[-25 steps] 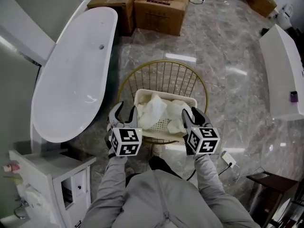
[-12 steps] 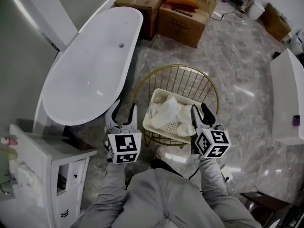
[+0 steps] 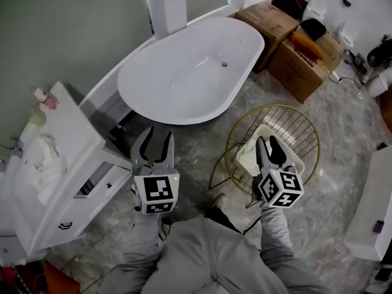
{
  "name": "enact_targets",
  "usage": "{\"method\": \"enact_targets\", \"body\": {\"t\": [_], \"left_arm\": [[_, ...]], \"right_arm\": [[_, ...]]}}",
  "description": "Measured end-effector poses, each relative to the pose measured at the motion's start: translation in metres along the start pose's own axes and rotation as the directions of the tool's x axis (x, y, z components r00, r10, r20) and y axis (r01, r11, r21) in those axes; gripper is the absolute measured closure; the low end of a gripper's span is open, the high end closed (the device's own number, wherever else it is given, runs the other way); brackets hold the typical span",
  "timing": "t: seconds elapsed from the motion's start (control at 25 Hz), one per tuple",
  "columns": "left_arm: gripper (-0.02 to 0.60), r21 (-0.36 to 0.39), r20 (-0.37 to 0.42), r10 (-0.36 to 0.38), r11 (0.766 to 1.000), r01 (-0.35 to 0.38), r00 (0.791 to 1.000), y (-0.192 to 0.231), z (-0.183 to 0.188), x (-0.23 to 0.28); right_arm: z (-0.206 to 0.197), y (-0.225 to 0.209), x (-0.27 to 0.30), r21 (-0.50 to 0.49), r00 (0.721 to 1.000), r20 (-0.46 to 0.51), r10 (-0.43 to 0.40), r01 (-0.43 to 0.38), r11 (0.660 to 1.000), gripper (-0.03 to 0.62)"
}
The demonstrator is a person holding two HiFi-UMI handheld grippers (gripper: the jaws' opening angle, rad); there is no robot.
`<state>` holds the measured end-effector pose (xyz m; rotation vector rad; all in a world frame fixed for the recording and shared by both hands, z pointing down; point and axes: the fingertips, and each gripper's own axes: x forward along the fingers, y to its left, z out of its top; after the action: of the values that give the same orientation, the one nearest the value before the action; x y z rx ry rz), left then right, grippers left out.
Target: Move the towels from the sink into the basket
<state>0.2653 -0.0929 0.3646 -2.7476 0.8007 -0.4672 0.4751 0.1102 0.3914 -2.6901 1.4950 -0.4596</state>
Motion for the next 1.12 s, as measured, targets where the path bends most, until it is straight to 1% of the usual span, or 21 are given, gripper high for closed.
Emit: {"method": "enact_targets", "body": {"t": [0.12,0.24,0.36,0.48,0.56,0.64,0.76,0.88,1.0,1.12], "left_arm": [[0.373,-0.025,-0.019,0.089,0.996,-0.09,0.996,0.06,-0.027,-0.048],[0.373,-0.038,-0.044,0.174,0.984,-0.176,0.984,0.113,-0.055,-0.097],[0.373,-0.048,-0.069,0.26,0.963,-0.264,0.963,0.163,-0.082,-0.145],[0.373,-0.053,-0.101,0.345,0.935,-0.352,0.933,0.209,-0.109,-0.193],[0.373,-0.057,-0.126,0.41,0.906,-0.419,0.903,0.238,-0.124,-0.226],[0.373,-0.064,-0.154,0.471,0.873,-0.484,0.869,0.262,-0.14,-0.258],[0.373,-0.071,-0.195,0.553,0.816,-0.574,0.81,0.294,-0.163,-0.3],[0.373,-0.064,-0.234,0.619,0.76,-0.647,0.75,0.317,-0.182,-0.333],[0.373,-0.05,-0.271,0.674,0.703,-0.709,0.687,0.333,-0.198,-0.358],[0.373,-0.032,-0.309,0.727,0.636,-0.771,0.613,0.348,-0.214,-0.376]], "right_arm": [[-0.002,0.074,0.008,-0.034,0.996,-0.002,0.089,-0.089,0.995,0.45],[-0.006,0.146,0.012,-0.059,0.984,0.004,0.18,-0.18,0.982,0.45],[-0.011,0.217,0.017,-0.089,0.963,0.004,0.271,-0.27,0.959,0.45],[-0.017,0.288,0.019,-0.115,0.931,-0.004,0.366,-0.364,0.924,0.45],[-0.019,0.336,0.021,-0.135,0.899,-0.013,0.438,-0.436,0.89,0.45],[-0.021,0.382,0.023,-0.155,0.86,-0.025,0.51,-0.508,0.847,0.45],[-0.023,0.448,0.025,-0.188,0.793,-0.045,0.608,-0.604,0.775,0.45],[-0.029,0.504,0.025,-0.216,0.722,-0.072,0.688,-0.685,0.696,0.45],[-0.037,0.555,0.029,-0.235,0.641,-0.106,0.76,-0.759,0.608,0.45],[-0.048,0.601,0.037,-0.246,0.547,-0.135,0.826,-0.826,0.507,0.45]]}}
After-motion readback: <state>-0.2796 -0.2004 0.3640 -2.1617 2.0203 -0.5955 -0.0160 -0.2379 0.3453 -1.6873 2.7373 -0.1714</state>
